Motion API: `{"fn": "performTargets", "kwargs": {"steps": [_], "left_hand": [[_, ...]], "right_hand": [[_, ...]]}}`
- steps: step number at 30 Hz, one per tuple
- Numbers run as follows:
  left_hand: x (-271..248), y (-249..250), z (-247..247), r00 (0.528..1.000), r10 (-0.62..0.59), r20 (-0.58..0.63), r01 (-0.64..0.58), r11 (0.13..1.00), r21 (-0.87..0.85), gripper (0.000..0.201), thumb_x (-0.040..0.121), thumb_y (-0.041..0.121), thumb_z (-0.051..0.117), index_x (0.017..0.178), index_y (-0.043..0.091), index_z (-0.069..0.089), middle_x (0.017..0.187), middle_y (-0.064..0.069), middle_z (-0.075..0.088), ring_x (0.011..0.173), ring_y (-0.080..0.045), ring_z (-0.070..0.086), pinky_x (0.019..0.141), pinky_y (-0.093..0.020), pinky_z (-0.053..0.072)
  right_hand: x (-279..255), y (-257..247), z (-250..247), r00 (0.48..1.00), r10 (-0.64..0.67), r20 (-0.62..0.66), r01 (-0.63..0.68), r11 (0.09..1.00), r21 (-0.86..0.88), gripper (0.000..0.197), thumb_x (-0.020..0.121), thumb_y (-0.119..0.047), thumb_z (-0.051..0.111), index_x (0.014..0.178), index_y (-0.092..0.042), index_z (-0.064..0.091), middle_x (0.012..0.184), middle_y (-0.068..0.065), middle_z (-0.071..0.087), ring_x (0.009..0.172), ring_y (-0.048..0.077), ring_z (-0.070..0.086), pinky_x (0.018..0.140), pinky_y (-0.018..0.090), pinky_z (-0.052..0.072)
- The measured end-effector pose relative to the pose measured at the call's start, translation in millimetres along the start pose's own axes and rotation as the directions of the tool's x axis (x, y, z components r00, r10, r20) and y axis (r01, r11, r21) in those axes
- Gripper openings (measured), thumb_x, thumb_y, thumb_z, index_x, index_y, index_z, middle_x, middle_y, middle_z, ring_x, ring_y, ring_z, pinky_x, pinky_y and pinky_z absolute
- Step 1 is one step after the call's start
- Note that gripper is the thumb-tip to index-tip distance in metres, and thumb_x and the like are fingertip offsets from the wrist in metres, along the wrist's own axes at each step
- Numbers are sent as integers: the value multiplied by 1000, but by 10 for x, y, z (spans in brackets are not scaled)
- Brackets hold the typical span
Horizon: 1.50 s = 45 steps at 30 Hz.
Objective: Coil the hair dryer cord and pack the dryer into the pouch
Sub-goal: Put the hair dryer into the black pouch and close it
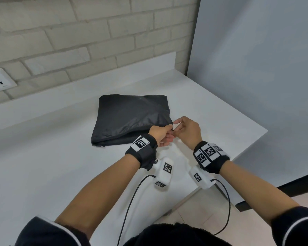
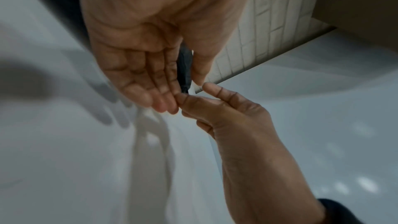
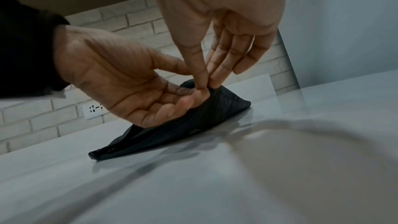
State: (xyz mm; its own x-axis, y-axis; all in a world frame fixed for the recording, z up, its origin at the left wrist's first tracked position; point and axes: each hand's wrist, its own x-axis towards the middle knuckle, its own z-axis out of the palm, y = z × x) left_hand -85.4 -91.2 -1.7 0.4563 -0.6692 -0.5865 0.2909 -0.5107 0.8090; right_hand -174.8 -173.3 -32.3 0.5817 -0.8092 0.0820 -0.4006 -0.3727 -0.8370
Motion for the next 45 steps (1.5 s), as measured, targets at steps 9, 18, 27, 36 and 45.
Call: {"fn": "performTargets", "kwargs": {"steps": [9,18,27,36,45], "left_hand": [[107,-32,35,994,19,-111,-24,999,-47,18,88,13,53,70,10,55,68,-2,59,55,-11,56,50,-21,47],[115,-185,34,865,411,-289,-295,881,369,19,80,13,63,61,14,62,67,-11,67,68,-29,68,74,-39,58],[61,-167,-141,807,513,-293,-238,736,634,14,86,20,58,82,10,66,90,-10,70,86,-27,64,71,-30,48],[-164,-518,-1418,709,414,-570,24,795,607,16,85,23,59,83,9,68,89,-15,69,84,-34,62,76,-33,48],[-389,-721,-2013,730,247,-637,264,758,596,15,83,18,54,83,6,63,84,-12,61,84,-34,60,71,-33,46]], "right_hand": [[107,33,-129,969,102,225,-154,962,227,22,78,-2,64,97,-11,59,77,7,66,68,12,61,76,22,51],[266,-143,-32,784,405,471,-559,790,252,22,87,-25,62,75,-6,61,72,7,63,64,15,62,69,24,53],[292,-168,73,782,449,432,-607,704,368,15,88,-8,55,74,-3,56,75,12,63,67,20,62,71,30,53],[377,-59,34,808,485,334,-587,712,386,17,92,-10,47,77,-5,52,75,13,63,61,20,64,59,29,55],[387,-129,140,803,508,311,-595,695,404,18,91,-14,42,93,2,52,77,16,61,67,25,62,56,31,56]]}}
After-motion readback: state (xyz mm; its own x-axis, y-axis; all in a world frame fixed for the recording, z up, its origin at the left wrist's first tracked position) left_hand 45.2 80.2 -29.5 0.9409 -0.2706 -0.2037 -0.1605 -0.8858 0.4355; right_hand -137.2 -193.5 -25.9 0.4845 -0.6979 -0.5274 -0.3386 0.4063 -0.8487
